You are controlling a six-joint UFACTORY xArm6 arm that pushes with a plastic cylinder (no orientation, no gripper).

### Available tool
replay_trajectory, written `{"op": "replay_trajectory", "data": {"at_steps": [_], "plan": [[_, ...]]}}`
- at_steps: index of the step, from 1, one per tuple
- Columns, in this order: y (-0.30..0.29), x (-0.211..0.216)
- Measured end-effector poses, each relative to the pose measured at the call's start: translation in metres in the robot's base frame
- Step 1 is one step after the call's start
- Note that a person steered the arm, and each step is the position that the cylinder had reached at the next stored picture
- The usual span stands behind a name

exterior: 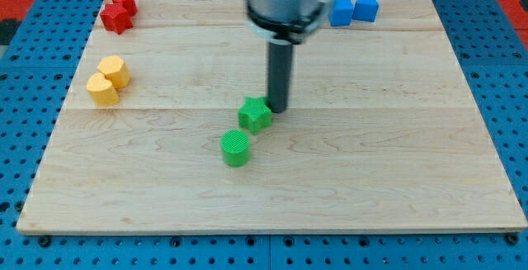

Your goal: Move green star towards left of green circle

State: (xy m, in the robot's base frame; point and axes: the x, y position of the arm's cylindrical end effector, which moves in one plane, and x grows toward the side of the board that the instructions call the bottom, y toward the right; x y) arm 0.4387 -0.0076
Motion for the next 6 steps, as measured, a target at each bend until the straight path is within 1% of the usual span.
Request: {"op": "replay_trajectory", "data": {"at_steps": [1, 2, 3, 5, 6], "plan": [[-0.032, 0.016], [-0.049, 0.039], [-0.061, 0.039], [-0.122, 0.031], [-0.122, 0.072]]}}
